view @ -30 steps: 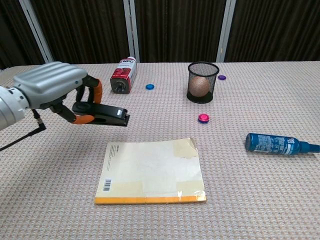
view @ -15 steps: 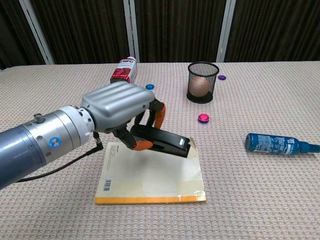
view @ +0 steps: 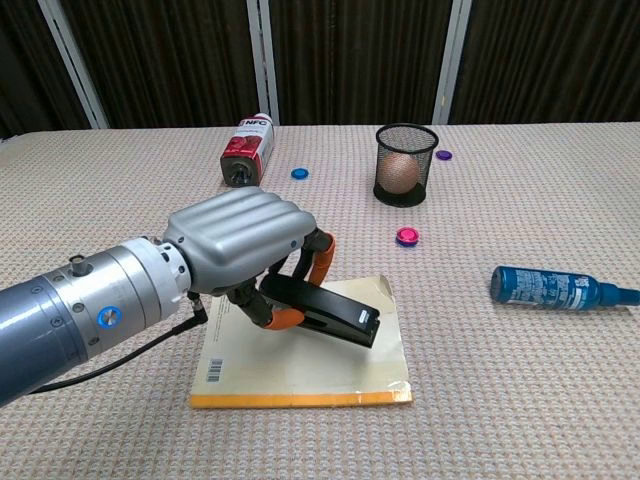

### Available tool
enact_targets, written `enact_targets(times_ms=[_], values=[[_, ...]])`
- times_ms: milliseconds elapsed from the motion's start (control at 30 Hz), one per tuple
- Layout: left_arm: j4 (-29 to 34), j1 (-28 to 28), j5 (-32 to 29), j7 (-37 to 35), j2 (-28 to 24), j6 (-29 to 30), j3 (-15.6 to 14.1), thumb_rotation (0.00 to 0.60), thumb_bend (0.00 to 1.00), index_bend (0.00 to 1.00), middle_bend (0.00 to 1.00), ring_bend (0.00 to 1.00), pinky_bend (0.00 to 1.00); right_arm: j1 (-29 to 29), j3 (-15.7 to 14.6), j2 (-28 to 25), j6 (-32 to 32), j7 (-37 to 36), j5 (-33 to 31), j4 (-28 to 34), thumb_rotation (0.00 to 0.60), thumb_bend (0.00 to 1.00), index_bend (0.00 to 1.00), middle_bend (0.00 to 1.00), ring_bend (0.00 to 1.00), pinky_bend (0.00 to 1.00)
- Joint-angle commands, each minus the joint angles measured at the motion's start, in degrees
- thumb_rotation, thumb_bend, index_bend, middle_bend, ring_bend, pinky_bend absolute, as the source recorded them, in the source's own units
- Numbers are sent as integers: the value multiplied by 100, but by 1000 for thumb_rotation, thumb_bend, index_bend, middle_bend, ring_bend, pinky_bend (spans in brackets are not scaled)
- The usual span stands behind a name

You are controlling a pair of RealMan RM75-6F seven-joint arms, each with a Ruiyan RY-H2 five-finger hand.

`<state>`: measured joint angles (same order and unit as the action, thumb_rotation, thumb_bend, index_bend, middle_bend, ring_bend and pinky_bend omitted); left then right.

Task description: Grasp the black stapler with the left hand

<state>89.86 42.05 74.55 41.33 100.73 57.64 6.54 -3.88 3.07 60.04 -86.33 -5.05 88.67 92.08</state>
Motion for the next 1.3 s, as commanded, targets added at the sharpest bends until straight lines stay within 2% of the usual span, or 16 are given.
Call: enact_targets(times_ms=[33, 200, 367, 500, 700, 800, 967, 1033, 1100, 1200, 1300], values=[[26, -20, -55, 28, -41, 18, -24, 600, 299, 532, 545, 494, 356, -3, 5, 11, 9, 28, -17, 8, 600, 73, 0, 0, 0, 0], [178, -21, -306, 176, -147, -47, -55, 600, 252, 263, 417, 405, 352, 2, 11, 18, 1, 46, -29, 13, 600, 74, 0, 0, 0, 0], [334, -10, -398, 235, -217, -20, -69, 600, 229, 94, 333, 354, 347, 5, 8, 19, -2, 62, -26, 18, 600, 74, 0, 0, 0, 0], [514, -27, -400, 217, -344, 35, -101, 600, 223, 9, 229, 270, 320, 6, 15, 23, -2, 66, -39, 17, 600, 75, 0, 0, 0, 0], [1001, -246, -123, 134, -799, 464, -233, 600, 229, 0, 26, 52, 188, 10, 14, 32, -15, 104, -29, 16, 600, 75, 0, 0, 0, 0], [1331, -620, 292, 211, -1259, 1154, -443, 600, 230, 0, 0, 0, 134, 18, 25, 44, -42, 119, -35, 14, 600, 75, 0, 0, 0, 0], [1614, -1623, 931, 461, -1975, 2749, -979, 600, 229, 0, 0, 0, 117, 7, 38, 95, -26, 240, -64, 19, 600, 74, 0, 0, 0, 0], [1514, -2093, 1159, 229, -2179, 3372, -1234, 600, 229, 0, 0, 0, 116, -6, 36, 130, 6, 351, -79, 32, 600, 74, 0, 0, 0, 0], [1101, -2532, 1333, -141, -2267, 3922, -1409, 600, 228, 0, 0, 0, 110, -18, 30, 181, 41, 501, -99, 49, 600, 74, 0, 0, 0, 0], [445, -2936, 1354, -426, -2142, 4381, -1411, 600, 227, 0, 0, 0, 104, -19, 4, 249, 69, 713, -105, 80, 600, 75, 0, 0, 0, 0], [228, -3066, 1379, -679, -2130, 4451, -1358, 600, 227, 0, 0, 0, 102, 5, -37, 295, 40, 858, -60, 114, 600, 74, 0, 0, 0, 0]])
